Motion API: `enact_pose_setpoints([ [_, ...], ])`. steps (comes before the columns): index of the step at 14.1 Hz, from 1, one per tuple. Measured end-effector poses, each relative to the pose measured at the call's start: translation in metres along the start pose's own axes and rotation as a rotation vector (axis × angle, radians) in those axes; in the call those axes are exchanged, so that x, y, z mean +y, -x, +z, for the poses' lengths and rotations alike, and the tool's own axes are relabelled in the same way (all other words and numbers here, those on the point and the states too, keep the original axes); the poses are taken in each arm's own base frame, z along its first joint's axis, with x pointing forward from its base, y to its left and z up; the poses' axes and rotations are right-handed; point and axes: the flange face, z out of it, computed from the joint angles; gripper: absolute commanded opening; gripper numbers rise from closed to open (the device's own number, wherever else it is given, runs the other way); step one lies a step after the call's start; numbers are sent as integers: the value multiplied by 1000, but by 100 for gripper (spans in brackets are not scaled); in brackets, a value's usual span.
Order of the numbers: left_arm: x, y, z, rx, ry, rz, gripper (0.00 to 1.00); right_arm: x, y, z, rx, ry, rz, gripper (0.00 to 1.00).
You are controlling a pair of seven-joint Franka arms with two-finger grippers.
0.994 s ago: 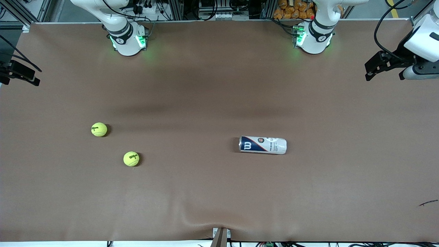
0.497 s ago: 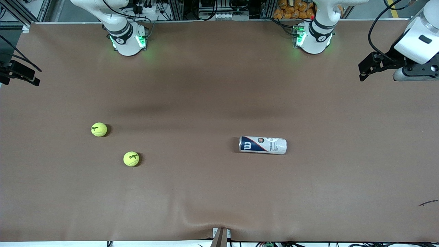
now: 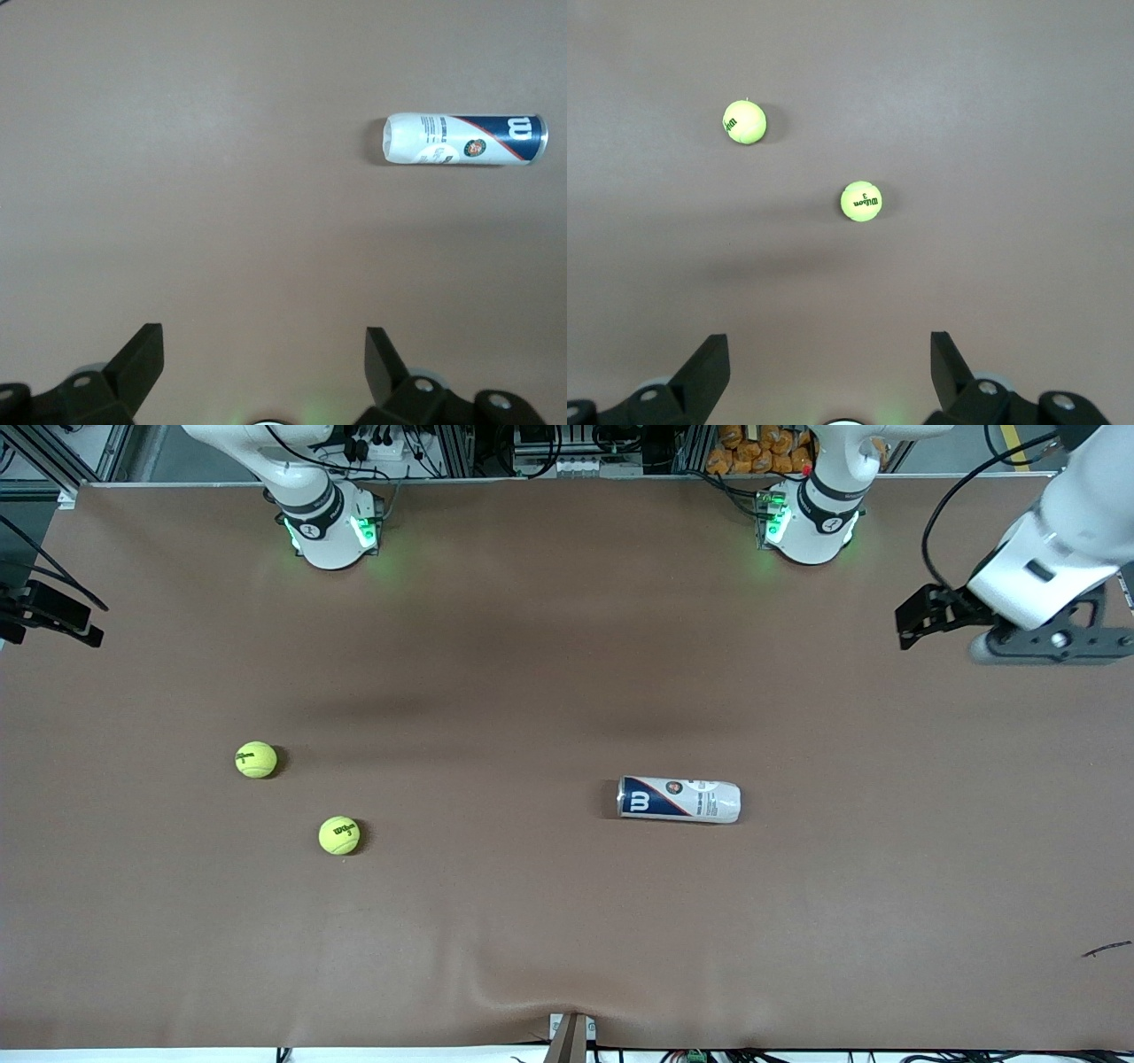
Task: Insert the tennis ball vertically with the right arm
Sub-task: 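Reach the left gripper down over the white-and-blue tennis ball can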
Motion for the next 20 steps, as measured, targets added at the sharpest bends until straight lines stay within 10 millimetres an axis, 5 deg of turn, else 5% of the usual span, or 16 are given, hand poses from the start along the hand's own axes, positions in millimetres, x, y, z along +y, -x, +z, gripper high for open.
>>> enact_pose_setpoints([
  [4, 28, -4, 24, -17, -45, 58, 100, 0, 0, 0, 0, 0, 0, 100],
  [9, 92, -4, 69, -15, -123, 199, 100, 0, 0, 0, 0, 0, 0, 100],
  [16, 207, -17, 176, -42, -244, 492, 100, -3, -8, 10, -7, 2, -5, 100],
  [20, 294, 6, 237, -48, -380, 735, 100, -15, -36, 40, -14, 7, -26, 100],
])
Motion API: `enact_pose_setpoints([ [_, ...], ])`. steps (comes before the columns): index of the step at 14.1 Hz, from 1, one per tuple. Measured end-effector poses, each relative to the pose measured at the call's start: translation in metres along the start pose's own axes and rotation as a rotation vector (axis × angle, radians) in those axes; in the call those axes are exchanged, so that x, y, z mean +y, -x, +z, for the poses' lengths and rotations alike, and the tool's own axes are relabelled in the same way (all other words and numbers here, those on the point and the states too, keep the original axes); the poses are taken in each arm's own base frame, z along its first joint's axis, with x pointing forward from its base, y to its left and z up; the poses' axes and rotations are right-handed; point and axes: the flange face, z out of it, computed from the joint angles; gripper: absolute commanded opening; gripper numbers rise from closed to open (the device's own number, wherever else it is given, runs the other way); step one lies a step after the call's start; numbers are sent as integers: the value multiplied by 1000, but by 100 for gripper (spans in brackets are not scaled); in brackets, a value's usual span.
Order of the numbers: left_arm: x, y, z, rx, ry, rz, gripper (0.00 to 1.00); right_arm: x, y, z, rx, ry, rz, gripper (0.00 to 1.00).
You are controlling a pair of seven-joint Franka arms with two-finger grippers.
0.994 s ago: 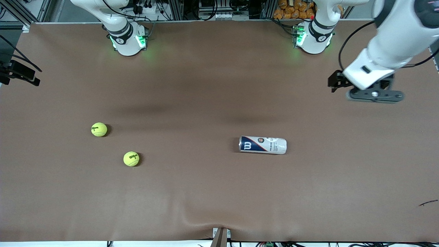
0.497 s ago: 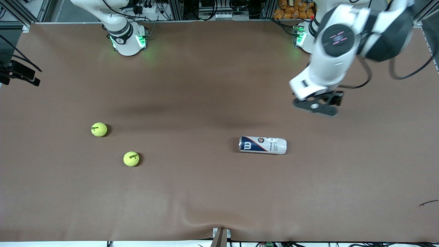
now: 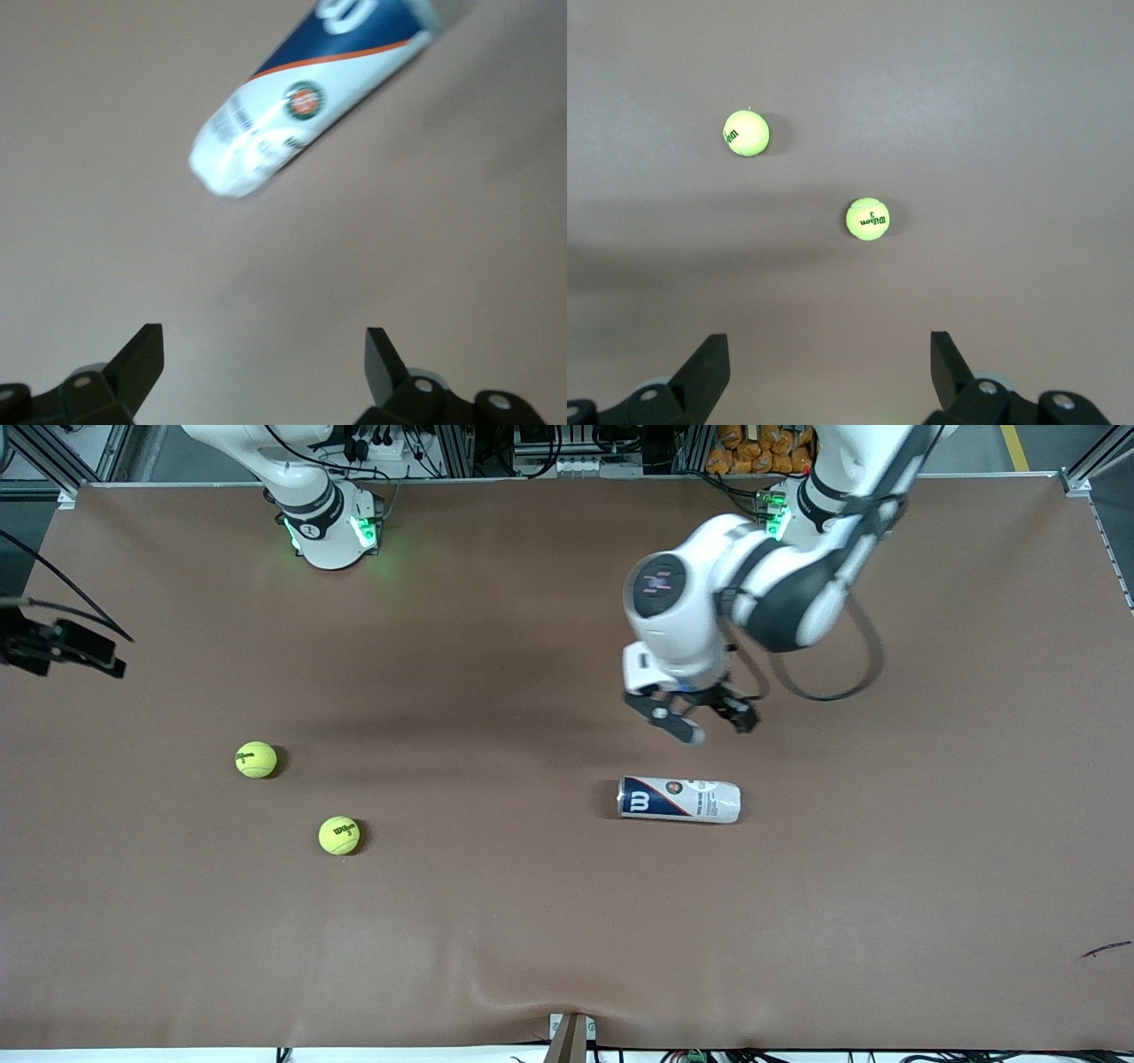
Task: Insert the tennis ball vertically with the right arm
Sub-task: 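Reach the left gripper down over the white-and-blue tennis ball can, then grasp and lift the can upright while the right gripper reaches a ball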
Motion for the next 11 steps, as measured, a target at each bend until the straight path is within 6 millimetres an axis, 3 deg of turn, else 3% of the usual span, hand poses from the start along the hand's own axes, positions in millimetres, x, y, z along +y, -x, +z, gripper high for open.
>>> enact_pose_setpoints([
  [2, 18, -15, 11, -4, -41, 133, 100, -8, -12, 13, -14, 3, -13, 100],
  [5, 6, -34, 35, -10, -71, 326, 100, -22, -32, 34, -41, 9, -36, 100],
  [8, 2, -51, 70, -26, -43, 403, 100, -38, -52, 55, -61, 16, -61, 100],
  [11, 1, -68, 83, -11, -54, 504, 100, -40, -58, 57, -59, 18, -62, 100],
])
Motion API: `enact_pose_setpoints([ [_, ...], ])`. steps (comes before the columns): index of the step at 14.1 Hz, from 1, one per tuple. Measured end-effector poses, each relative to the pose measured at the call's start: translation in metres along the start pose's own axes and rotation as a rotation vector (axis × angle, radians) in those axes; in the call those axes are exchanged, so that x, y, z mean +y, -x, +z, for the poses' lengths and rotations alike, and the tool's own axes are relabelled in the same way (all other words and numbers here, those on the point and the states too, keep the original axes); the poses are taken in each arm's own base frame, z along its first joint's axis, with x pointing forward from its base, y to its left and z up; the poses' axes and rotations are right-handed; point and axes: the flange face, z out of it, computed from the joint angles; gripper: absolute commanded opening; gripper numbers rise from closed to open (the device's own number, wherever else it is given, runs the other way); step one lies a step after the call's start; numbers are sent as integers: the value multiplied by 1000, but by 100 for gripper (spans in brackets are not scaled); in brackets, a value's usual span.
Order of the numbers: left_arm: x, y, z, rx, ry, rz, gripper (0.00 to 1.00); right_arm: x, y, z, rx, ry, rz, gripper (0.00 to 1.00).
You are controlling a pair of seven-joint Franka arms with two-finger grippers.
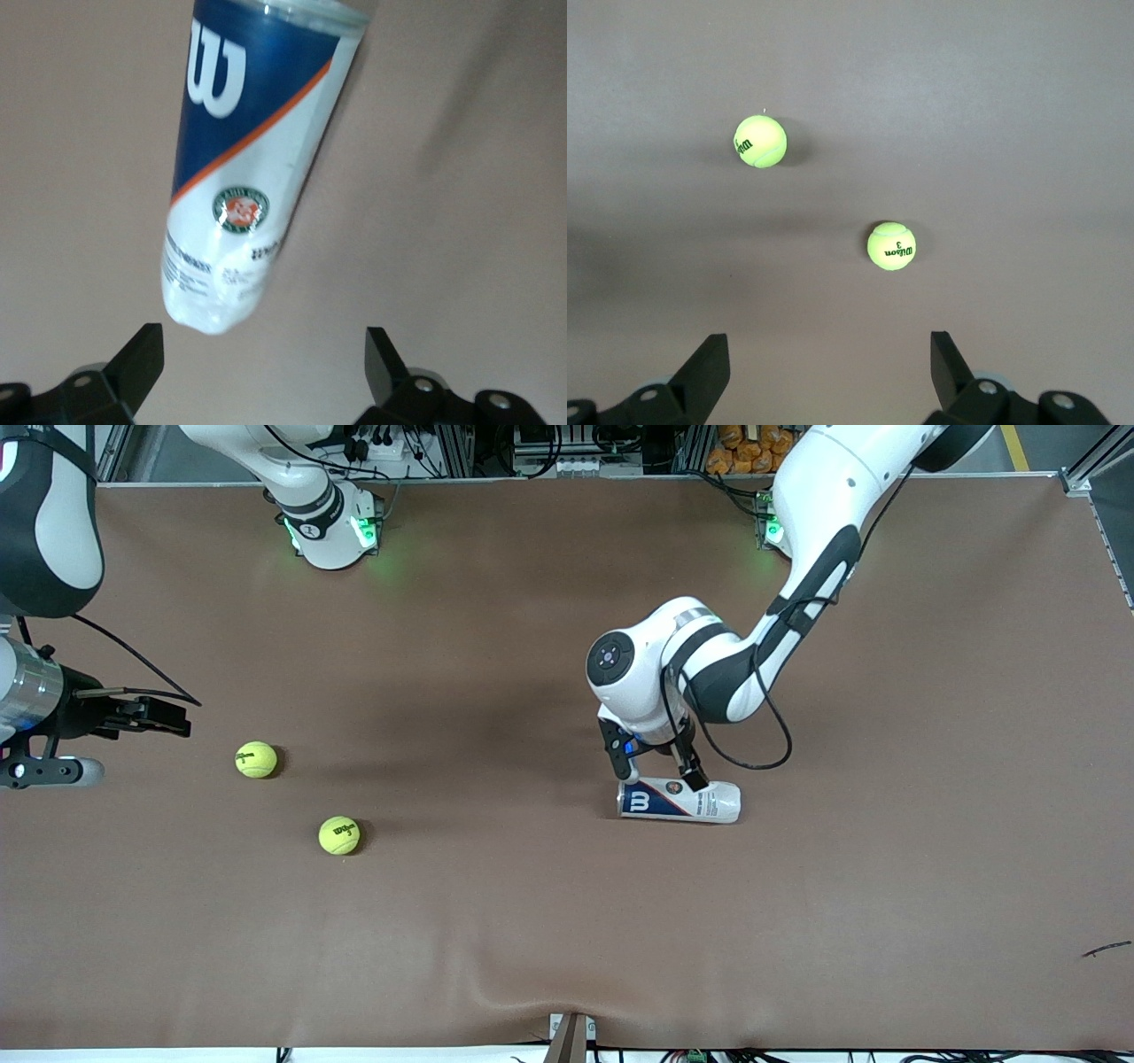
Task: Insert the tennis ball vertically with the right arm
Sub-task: 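Grasp and lift the can upright while the right gripper reaches a ball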
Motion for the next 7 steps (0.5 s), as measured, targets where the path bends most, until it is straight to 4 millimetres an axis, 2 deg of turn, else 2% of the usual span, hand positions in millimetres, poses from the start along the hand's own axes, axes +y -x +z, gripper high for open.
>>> enact_pose_setpoints([
  [4, -13, -9, 10, 45, -18, 112, 100, 0, 0, -1, 2, 0, 0, 100],
  [7, -14, -13, 20, 50, -12, 160, 100, 0, -2, 2, -3, 0, 0, 100],
])
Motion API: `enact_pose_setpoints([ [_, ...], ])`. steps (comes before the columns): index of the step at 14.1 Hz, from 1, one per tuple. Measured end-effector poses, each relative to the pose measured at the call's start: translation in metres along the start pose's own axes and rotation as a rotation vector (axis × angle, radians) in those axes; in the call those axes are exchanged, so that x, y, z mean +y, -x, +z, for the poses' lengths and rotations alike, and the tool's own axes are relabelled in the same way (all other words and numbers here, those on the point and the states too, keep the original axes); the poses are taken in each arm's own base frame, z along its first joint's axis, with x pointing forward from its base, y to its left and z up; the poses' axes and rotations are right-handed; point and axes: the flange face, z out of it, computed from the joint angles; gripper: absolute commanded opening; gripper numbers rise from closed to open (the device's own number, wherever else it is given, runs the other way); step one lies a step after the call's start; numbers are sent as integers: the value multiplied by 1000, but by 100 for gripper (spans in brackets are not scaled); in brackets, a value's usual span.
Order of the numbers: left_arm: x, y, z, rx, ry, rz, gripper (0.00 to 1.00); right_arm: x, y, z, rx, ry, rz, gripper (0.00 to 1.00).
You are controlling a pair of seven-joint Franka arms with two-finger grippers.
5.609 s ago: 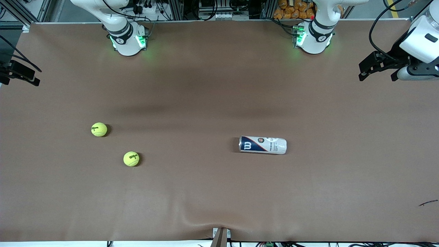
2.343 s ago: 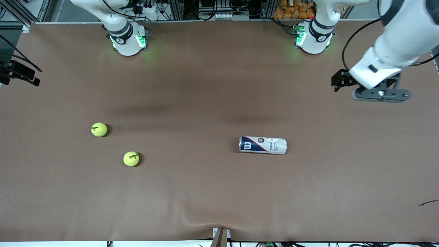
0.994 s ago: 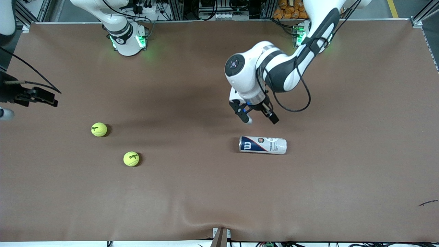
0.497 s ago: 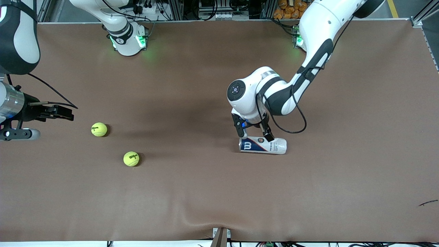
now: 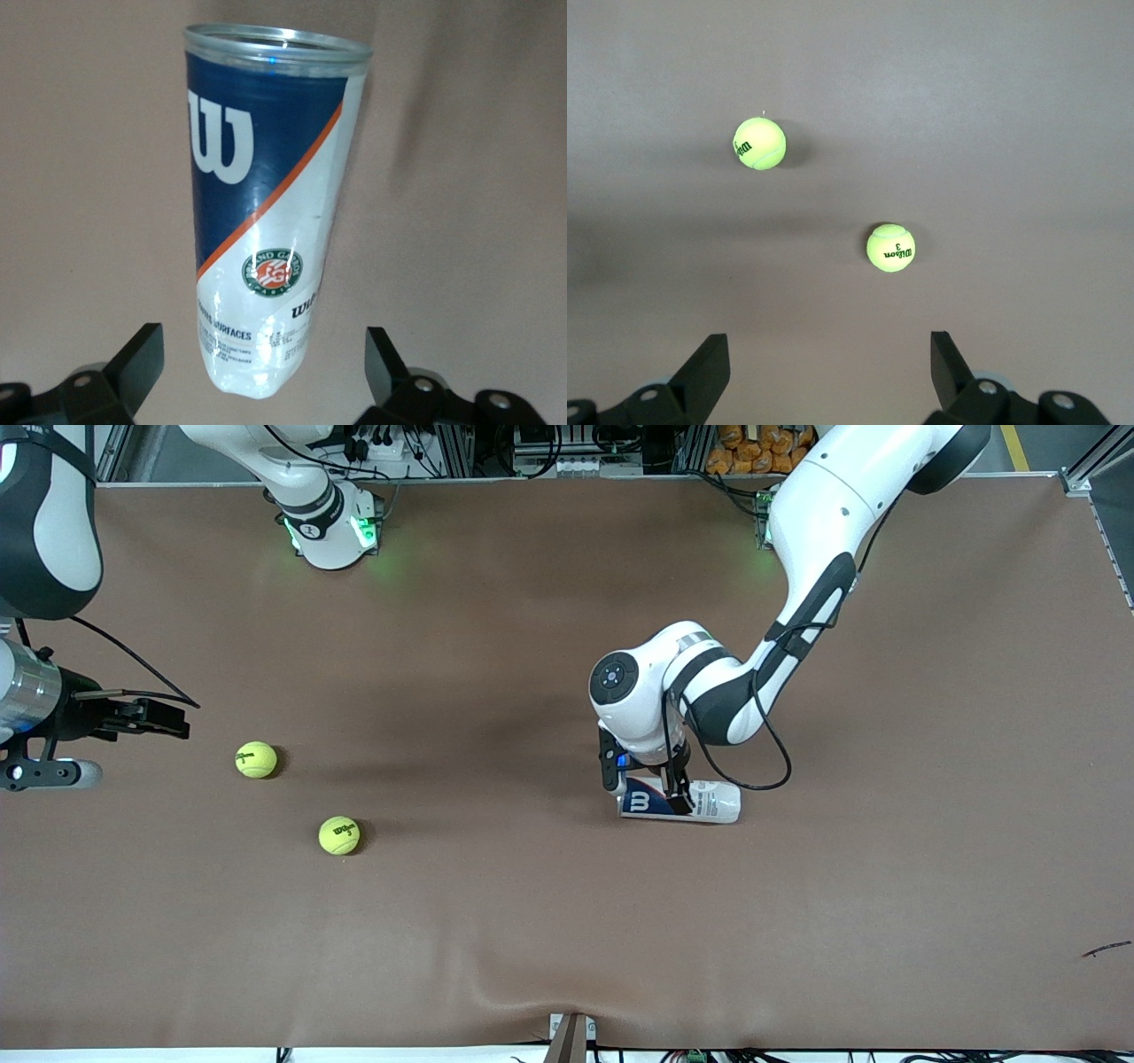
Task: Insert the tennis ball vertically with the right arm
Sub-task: 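Grasp and lift the can upright while the right gripper reaches a ball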
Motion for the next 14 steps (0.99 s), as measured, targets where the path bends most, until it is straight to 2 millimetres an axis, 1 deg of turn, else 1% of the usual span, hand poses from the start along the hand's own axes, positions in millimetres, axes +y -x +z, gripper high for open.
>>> enact_pose_setpoints([
  [2, 1, -2, 2, -4, -5, 11, 100, 0, -1, 2, -4, 0, 0, 100],
  [5, -3, 0, 7, -35, -43, 37, 100, -2, -4, 7, -10, 1, -4, 100],
  [7, -7, 0, 16, -49, -54, 62, 100, -11, -10, 16, -15, 4, -17, 100],
  [9, -8, -6, 22, -52, -57, 77, 100, -24, -22, 31, -12, 8, -38, 100],
  [11, -5, -14, 26, -69, -69, 87, 100, -32, -32, 50, -20, 9, -48, 100],
  [13, -1, -22, 24, -94, -96, 97, 100, -38, -47, 80, -42, 13, -56, 100],
  [14, 0, -24, 24, -107, -108, 101, 100, -39, -59, 94, -17, 16, -58, 100],
])
